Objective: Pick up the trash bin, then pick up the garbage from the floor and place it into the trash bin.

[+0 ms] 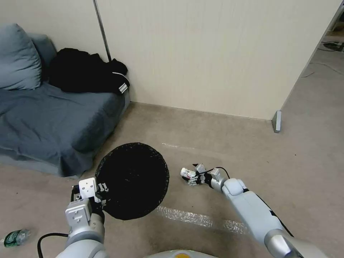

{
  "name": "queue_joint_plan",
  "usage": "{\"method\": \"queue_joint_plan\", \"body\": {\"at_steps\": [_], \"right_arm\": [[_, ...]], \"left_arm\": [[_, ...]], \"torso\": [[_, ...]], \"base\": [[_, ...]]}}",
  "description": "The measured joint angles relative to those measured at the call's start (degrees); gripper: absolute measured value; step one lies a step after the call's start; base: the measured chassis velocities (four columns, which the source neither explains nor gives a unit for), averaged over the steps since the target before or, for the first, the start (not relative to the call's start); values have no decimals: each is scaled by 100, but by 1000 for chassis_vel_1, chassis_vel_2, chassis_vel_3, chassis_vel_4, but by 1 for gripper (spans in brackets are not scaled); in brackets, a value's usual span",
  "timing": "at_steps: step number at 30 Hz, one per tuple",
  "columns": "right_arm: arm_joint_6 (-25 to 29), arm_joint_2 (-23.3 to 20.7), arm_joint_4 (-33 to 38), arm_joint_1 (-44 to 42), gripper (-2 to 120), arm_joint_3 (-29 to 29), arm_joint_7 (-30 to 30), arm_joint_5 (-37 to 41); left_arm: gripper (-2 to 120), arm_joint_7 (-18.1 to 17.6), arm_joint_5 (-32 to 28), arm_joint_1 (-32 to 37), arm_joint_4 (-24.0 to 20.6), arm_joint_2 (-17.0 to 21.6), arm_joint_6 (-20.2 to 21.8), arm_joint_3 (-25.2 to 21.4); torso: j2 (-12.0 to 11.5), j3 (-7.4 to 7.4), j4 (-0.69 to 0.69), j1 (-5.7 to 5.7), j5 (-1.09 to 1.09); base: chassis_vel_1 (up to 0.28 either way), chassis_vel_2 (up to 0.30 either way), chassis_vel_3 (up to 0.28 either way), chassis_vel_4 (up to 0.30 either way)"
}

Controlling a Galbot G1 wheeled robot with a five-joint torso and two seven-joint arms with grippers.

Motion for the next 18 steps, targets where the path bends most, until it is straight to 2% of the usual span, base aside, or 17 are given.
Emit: {"method": "queue_joint_plan", "body": {"at_steps": [18], "right_arm": [[-44, 72, -376, 48, 100, 196, 30, -61]], "left_arm": [[1, 1, 23, 22, -7, -5, -12, 19]], "torso": [[0, 0, 0, 0, 0]], "base": [[0, 0, 0, 0]]}}
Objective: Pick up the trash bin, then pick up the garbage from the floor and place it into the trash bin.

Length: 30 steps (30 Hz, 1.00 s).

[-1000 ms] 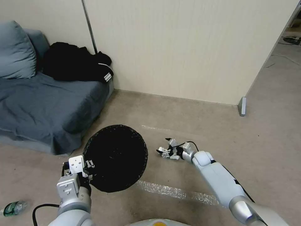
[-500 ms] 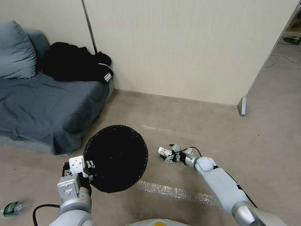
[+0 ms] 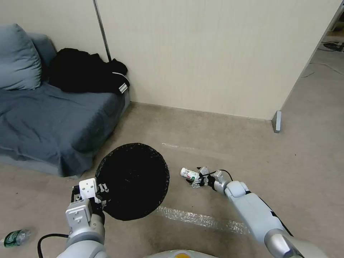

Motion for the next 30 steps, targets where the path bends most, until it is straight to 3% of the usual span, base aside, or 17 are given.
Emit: {"method": "queue_joint_plan", "body": {"at_steps": [3, 5, 8, 16, 19, 30], "right_arm": [[0, -1, -20, -16, 98, 19, 0, -2], [0, 0, -25, -37, 87, 28, 0, -6], [0, 4, -37, -52, 81, 33, 0, -19], [40, 38, -155, -125, 49, 79, -1, -87], [46, 45, -159, -143, 42, 94, -1, -86], [81, 31, -187, -161, 41, 172, 12, -91]], "left_arm": [[1, 0, 5, -3, 0, 0, -1, 14], [1, 0, 5, -4, 0, 5, -2, 22], [1, 0, 5, -6, 0, 9, -2, 23], [1, 0, 6, 5, 0, 18, -3, 23], [1, 0, 10, 7, 0, 18, -2, 28], [1, -1, 24, 8, 0, 17, -2, 42]], "torso": [[0, 0, 0, 0, 0], [0, 0, 0, 0, 0], [0, 0, 0, 0, 0], [0, 0, -1, 0, 0], [0, 0, -1, -1, -1], [0, 0, 0, -1, 0]], "base": [[0, 0, 0, 0], [0, 0, 0, 0], [0, 0, 0, 0], [0, 0, 0, 0], [0, 0, 0, 0], [0, 0, 0, 0]]}}
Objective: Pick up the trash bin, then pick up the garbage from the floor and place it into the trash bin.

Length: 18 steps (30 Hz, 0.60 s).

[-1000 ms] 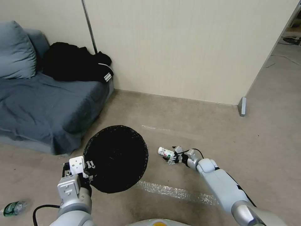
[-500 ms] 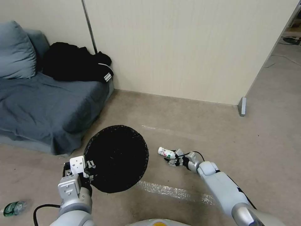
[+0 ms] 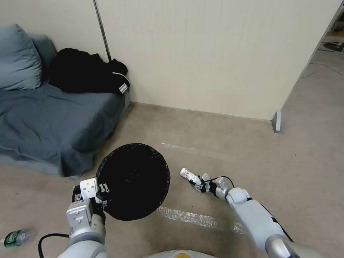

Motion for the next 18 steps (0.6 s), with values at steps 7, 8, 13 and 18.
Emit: {"method": "queue_joint_plan", "body": {"at_steps": [7, 8, 13, 18], "right_arm": [[98, -21, 270, -102, 40, 99, 131, 41], [143, -30, 376, -143, 40, 136, 153, 69], [309, -109, 1332, -464, 40, 313, 234, 341], [243, -336, 2980, -1006, 39, 321, 347, 822]], "left_arm": [[1, 0, 8, -9, 0, 7, 0, 10], [1, 0, 7, -12, 0, 12, 0, 4], [1, 1, -30, -66, 33, 53, 0, -18], [1, 2, -114, -150, 167, 161, 6, -45]], "torso": [[0, 0, -1, 0, 0], [0, 0, 0, 0, 0], [0, 0, 1, 0, 0], [0, 0, -1, 0, -1]], "base": [[0, 0, 0, 0], [0, 0, 0, 0], [0, 0, 0, 0], [0, 0, 0, 0]]}}
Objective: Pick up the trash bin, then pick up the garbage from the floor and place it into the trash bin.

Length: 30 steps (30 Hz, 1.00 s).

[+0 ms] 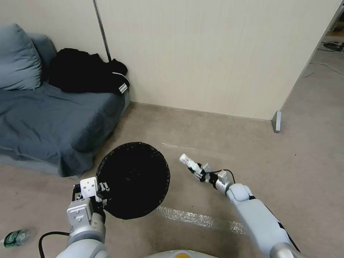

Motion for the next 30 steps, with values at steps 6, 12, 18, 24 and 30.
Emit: {"method": "queue_joint_plan", "body": {"at_steps": [6, 12, 18, 24, 30], "right_arm": [[-181, -261, 1773, -521, 39, 27, 87, 470], [-320, -608, 3609, -1076, 39, -141, 261, 813], [-383, -1074, 4544, -1477, 39, -625, 443, 891], [-399, -1253, 4862, -1632, 39, -954, 537, 874], [-393, -1270, 4558, -1505, 39, -1587, 687, 662]], "left_arm": [[1, -2, -47, -96, 102, 62, 13, 5], [1, -1, -52, -175, 216, 96, 18, 87], [1, 0, -68, -241, 275, 122, 19, 115], [1, 0, -71, -258, 296, 134, 21, 122], [1, 0, -7, -232, 293, 88, 23, 238]], "torso": [[0, 0, 0, 0, 0], [0, -1, 1, 0, 0], [0, -1, 0, 0, 1], [0, -1, 1, 0, 1], [0, 0, 1, 0, 1]], "base": [[0, 0, 0, 0], [0, 0, 0, 0], [0, 0, 0, 0], [0, 0, 0, 0], [0, 0, 0, 0]]}}
